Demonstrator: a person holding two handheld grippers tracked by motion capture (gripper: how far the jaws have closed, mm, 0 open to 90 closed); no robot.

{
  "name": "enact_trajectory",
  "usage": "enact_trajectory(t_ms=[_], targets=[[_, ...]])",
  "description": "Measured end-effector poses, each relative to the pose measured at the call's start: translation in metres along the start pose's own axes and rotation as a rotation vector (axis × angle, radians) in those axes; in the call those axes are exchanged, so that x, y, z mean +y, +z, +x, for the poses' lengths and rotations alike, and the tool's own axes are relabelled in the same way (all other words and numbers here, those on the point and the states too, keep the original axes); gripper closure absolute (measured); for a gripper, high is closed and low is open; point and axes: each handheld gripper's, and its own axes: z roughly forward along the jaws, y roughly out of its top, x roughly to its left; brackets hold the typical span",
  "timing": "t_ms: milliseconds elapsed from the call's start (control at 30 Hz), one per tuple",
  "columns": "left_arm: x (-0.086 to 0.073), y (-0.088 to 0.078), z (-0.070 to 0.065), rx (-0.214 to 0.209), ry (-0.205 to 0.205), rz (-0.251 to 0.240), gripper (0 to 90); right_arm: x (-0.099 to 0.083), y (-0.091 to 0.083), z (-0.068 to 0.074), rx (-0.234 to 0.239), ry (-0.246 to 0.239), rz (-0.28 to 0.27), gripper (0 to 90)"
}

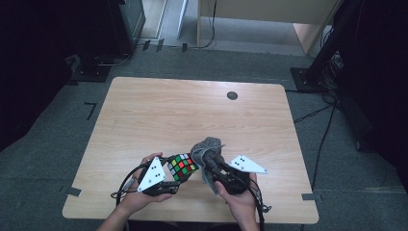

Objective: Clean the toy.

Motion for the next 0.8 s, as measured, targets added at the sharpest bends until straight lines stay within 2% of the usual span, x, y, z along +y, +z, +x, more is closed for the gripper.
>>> enact_trajectory(t_ms=[100, 167, 233, 267, 333, 400, 433, 500, 567, 633, 800], targets=[[-0.003, 0.006, -0.003, 0.015, 0.010, 0.044, 34.4, 0.007, -0.003, 0.014, 0.068, -0.051, -0.030, 70.1], [-0.002, 0.006, -0.006, 0.007, 0.021, 0.040, 34.4, 0.008, -0.002, 0.024, 0.107, -0.079, -0.033, 70.0], [0.001, 0.004, -0.007, -0.011, 0.016, 0.009, 34.4, 0.006, 0.001, 0.026, 0.106, -0.092, -0.011, 70.1], [0.001, 0.003, -0.007, -0.011, 0.019, 0.011, 34.4, 0.004, 0.003, 0.023, 0.098, -0.090, -0.001, 70.0], [0.002, 0.000, -0.004, -0.006, 0.014, 0.000, 34.4, 0.000, 0.005, 0.016, 0.081, -0.057, 0.000, 70.1], [0.002, -0.003, -0.001, -0.002, -0.012, -0.023, 34.4, -0.004, 0.007, 0.004, 0.002, -0.065, 0.038, 70.2], [0.003, -0.004, 0.001, -0.001, -0.028, -0.038, 34.4, -0.006, 0.007, -0.001, -0.011, -0.052, 0.045, 70.3], [0.004, -0.008, 0.006, -0.002, -0.069, -0.074, 34.4, -0.009, 0.008, -0.009, -0.009, -0.017, 0.044, 70.4], [0.004, -0.011, 0.010, -0.009, -0.117, -0.110, 34.4, -0.010, 0.009, -0.012, 0.014, -0.004, 0.041, 70.6], [0.004, -0.014, 0.014, -0.026, -0.164, -0.141, 34.4, -0.011, 0.011, -0.010, 0.069, -0.013, 0.028, 70.9], [0.004, -0.017, 0.019, -0.055, -0.221, -0.172, 34.4, -0.015, 0.019, 0.000, 0.170, -0.051, -0.005, 72.3]])
